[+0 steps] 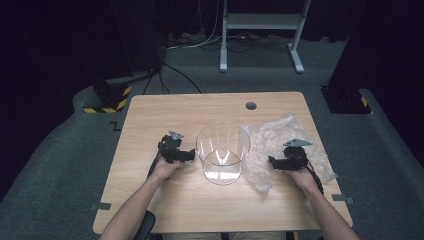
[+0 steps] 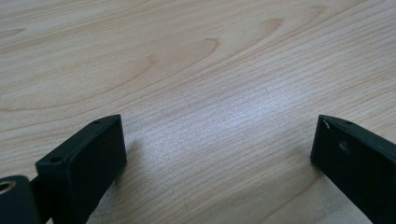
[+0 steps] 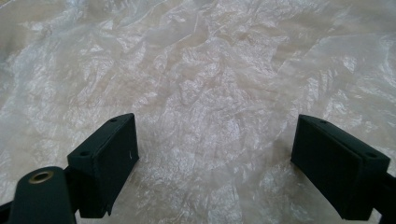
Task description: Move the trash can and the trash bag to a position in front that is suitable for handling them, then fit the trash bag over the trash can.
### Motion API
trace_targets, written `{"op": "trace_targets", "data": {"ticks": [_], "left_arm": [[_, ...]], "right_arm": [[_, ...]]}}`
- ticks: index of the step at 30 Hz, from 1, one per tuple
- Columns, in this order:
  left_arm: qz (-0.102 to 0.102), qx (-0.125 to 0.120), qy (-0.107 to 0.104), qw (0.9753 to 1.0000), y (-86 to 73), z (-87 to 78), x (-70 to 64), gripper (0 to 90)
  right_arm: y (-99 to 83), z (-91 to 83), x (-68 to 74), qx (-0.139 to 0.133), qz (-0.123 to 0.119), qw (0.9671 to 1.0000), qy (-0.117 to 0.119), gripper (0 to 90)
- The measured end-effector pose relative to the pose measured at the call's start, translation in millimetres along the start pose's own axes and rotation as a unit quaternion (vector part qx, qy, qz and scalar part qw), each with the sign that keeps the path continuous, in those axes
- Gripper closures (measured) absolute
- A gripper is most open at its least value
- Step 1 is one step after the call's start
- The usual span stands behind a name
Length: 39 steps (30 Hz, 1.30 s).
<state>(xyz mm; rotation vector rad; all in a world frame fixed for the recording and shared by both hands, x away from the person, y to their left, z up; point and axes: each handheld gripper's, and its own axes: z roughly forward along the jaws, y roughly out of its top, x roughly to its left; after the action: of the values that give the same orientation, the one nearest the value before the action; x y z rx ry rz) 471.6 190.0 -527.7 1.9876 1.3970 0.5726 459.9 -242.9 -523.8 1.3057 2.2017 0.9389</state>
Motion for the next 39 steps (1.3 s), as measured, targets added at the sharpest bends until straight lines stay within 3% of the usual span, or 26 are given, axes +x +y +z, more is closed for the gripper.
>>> {"op": "trace_targets", "data": {"ticks": [18,25,28,31,33,39], "left_arm": [[0.028,0.002,-0.028,0.9992,-11.4,-11.4,7.4,3.3],[0.031,0.001,-0.03,0.9991,-11.6,-11.5,8.1,3.1],[0.032,0.003,-0.027,0.9991,-11.2,-11.2,8.0,2.7],[0.03,0.006,-0.026,0.9992,-10.6,-10.2,8.7,0.3],[0.029,0.004,-0.026,0.9992,-10.4,-9.9,8.8,0.1],[0.036,0.006,-0.034,0.9988,-6.6,-6.1,10.5,0.0]], "right_arm": [[8.1,8.7,2.7,0.0,0.004,1.0,-0.004,14.2],[10.2,10.9,3.6,0.0,0.004,1.0,-0.004,14.3],[14.0,11.5,4.7,0.012,0.007,0.9999,-0.009,15.0],[14.6,8.4,6.1,0.023,0.006,0.9996,-0.014,15.4],[15.4,2.8,5.3,0.031,0.018,0.9993,-0.011,15.3],[16.4,-4.8,5.4,0.031,0.023,0.9992,-0.008,15.4]]}}
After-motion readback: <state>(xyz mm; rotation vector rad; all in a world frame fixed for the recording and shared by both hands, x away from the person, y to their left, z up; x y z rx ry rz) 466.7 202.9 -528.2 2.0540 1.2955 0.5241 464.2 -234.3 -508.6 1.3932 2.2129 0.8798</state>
